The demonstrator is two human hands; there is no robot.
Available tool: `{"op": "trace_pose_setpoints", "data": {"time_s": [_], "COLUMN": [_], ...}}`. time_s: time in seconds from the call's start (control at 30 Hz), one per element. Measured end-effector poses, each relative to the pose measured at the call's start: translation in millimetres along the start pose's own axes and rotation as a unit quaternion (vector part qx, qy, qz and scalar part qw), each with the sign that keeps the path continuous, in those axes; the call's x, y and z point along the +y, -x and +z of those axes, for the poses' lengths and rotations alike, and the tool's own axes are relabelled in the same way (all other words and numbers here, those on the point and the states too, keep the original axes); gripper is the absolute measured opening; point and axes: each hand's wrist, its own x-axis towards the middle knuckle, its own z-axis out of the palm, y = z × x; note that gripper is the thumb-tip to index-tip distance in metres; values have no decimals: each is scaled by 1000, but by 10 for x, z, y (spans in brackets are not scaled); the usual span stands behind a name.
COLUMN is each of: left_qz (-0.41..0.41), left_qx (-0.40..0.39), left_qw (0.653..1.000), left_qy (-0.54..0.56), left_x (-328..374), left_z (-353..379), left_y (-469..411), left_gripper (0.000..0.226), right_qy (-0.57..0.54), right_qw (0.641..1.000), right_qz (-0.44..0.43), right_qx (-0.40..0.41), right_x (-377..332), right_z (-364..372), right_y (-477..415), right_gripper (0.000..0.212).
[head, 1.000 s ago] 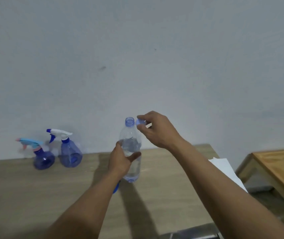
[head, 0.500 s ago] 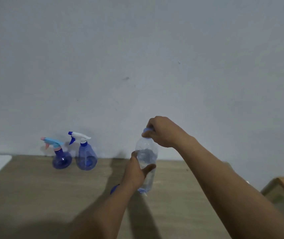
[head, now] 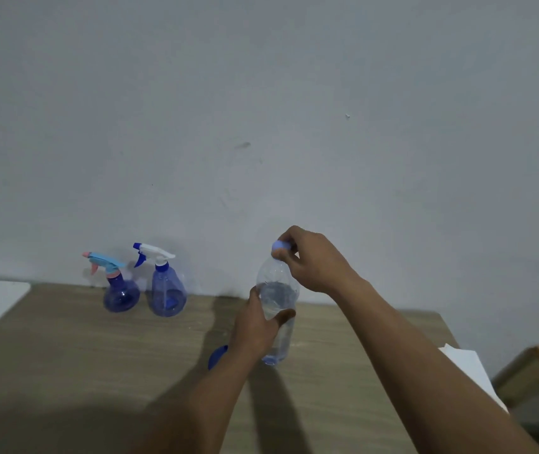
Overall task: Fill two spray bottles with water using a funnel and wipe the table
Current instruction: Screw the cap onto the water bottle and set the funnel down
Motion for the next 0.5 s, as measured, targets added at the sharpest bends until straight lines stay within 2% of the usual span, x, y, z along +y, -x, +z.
{"op": "trace_pose_setpoints", "data": {"time_s": [0.1,0.17,0.37,0.5], "left_qz": [1,-3,-8,-16], "left_qx": [5,8,-7,6], "left_qw": [1000,1000,1000,1000], "left_qy": [8,7,3,16], "left_x": [9,11,10,6], "left_z": [6,14,-9,15], "left_y": [42,62,35,38], "left_gripper": [78,78,77,76], "right_qy": [-24,-48,-143,-182], "right_qw": [998,995,989,982], "right_qz": [12,22,4,37], "right_qx": [63,81,24,40], "right_x": [54,71,145,135], "right_z": [177,244,217,231], "right_y": [47,61,110,97], "right_gripper": [37,39,28,16]}}
